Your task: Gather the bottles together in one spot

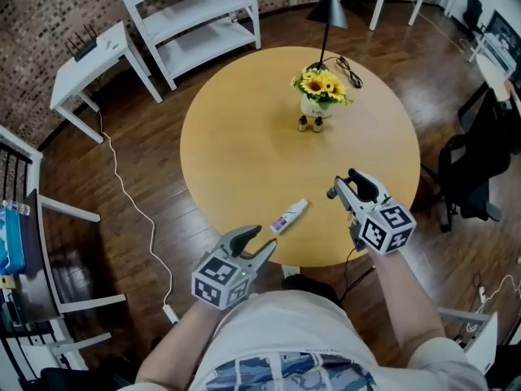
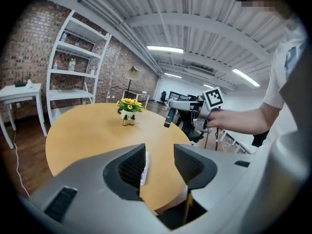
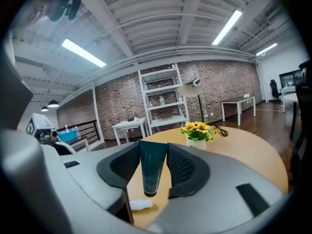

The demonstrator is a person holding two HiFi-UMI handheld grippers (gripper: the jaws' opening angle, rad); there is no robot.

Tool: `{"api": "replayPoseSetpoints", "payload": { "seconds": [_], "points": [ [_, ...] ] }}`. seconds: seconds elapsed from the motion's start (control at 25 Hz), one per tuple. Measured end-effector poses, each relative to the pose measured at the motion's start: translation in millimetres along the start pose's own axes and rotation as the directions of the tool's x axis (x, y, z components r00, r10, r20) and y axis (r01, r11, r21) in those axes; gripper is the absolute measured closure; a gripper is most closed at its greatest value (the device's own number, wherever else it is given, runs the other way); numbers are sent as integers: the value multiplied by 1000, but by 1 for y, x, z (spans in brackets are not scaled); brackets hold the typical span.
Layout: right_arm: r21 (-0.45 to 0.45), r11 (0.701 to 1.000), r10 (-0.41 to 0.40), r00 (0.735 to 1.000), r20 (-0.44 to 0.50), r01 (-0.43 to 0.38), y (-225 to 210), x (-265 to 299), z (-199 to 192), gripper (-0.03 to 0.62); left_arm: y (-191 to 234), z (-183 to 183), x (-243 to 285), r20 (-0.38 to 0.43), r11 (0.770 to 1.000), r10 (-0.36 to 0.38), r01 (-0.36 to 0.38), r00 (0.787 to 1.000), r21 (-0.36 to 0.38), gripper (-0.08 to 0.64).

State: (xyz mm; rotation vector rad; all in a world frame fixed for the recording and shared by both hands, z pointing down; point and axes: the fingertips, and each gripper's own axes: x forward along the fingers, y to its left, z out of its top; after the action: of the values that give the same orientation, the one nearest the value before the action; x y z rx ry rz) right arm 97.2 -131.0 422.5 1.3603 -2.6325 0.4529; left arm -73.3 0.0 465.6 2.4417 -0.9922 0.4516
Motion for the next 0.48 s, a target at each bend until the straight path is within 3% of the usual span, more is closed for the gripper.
{"api": "replayPoseSetpoints", "payload": {
  "seconds": [0.2,0.48],
  "points": [
    [-62,995,-72,997,3,72,-79,58,-3,407,16,11,17,6,995,43,-43,999,-87,370],
    [-124,983,-136,991,20,137,-151,137,-12,407,40,17,26,-24,974,140,-142,990,-178,370]
  ]
}}
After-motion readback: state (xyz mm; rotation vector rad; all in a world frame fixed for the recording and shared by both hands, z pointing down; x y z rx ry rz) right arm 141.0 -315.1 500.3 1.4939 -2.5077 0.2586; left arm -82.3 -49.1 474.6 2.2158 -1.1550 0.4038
